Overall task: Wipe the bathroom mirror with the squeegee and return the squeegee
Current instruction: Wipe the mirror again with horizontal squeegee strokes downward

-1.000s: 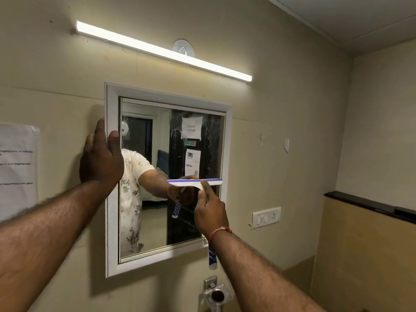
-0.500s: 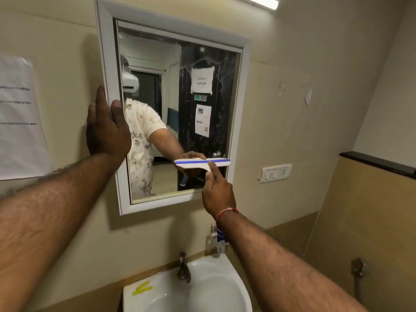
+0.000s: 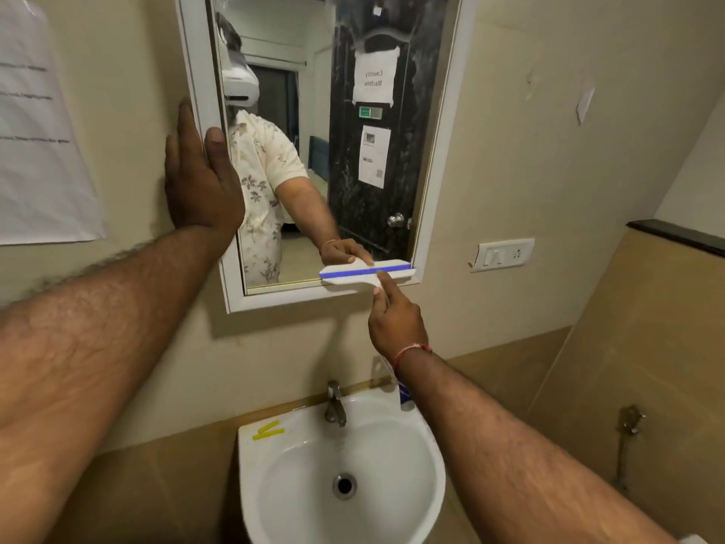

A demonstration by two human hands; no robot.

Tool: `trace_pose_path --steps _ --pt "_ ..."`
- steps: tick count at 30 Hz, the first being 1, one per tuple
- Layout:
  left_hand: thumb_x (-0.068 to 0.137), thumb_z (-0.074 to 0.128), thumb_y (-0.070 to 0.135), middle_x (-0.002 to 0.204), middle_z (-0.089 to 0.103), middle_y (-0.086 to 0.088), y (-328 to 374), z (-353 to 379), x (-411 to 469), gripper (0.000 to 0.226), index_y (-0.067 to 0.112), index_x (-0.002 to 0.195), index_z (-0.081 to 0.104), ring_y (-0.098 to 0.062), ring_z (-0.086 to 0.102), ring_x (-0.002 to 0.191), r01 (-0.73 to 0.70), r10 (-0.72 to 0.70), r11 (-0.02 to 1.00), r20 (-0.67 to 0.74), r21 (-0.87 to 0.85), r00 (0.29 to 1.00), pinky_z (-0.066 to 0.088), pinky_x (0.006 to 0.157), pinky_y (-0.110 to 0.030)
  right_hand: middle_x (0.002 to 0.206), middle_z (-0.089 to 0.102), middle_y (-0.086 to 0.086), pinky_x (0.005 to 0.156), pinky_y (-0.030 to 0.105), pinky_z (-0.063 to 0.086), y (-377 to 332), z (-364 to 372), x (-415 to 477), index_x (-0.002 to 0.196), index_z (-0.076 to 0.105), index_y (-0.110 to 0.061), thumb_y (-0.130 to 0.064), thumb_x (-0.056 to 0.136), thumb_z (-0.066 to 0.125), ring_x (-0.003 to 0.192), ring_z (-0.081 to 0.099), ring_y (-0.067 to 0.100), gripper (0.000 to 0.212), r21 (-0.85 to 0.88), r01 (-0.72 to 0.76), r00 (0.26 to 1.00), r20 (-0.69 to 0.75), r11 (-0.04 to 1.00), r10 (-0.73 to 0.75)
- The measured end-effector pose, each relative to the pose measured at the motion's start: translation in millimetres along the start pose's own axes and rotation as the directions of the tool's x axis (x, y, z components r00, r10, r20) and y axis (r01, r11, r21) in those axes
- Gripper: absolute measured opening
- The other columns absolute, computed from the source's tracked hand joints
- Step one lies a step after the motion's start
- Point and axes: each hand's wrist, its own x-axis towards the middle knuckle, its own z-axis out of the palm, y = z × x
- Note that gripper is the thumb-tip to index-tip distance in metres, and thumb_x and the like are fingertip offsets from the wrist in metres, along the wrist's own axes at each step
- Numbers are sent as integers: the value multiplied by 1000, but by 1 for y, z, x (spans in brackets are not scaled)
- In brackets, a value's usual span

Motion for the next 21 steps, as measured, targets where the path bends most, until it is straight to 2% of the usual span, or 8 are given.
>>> trace_pose_path --steps 5,10,13,21 --pt "117 33 47 162 51 -11 -7 0 -8 59 21 169 36 -27 52 143 -31 31 999 -15 -13 999 36 111 -18 131 70 15 98 45 56 1 -2 -2 163 39 -43 -46 114 36 112 68 35 50 -32 13 1000 -1 999 -13" --pt "116 34 48 160 53 -10 -16 1 -12 60 20 169 36 -29 55 142 -48 48 999 -10 -16 999 43 112 -26 127 72 11 98 50 60 2 1 -3 163 36 -45 -50 113 34 108 69 31 50 -50 13 1000 -5 999 -13" --pt "116 34 49 156 55 -12 -23 2 -13 60 20 169 36 -31 57 140 -58 58 998 -4 -13 998 47 110 -34 125 72 7 95 47 61 0 1 -3 164 35 -46 -50 114 34 105 68 26 50 -68 11 1000 2 998 -10" --pt "117 36 46 158 54 -13 -27 2 -15 59 18 169 36 -31 55 139 -69 69 998 7 -16 998 46 110 -34 128 72 3 96 47 63 -2 -2 1 163 36 -44 -49 114 35 107 68 22 50 -93 20 1000 25 995 -18"
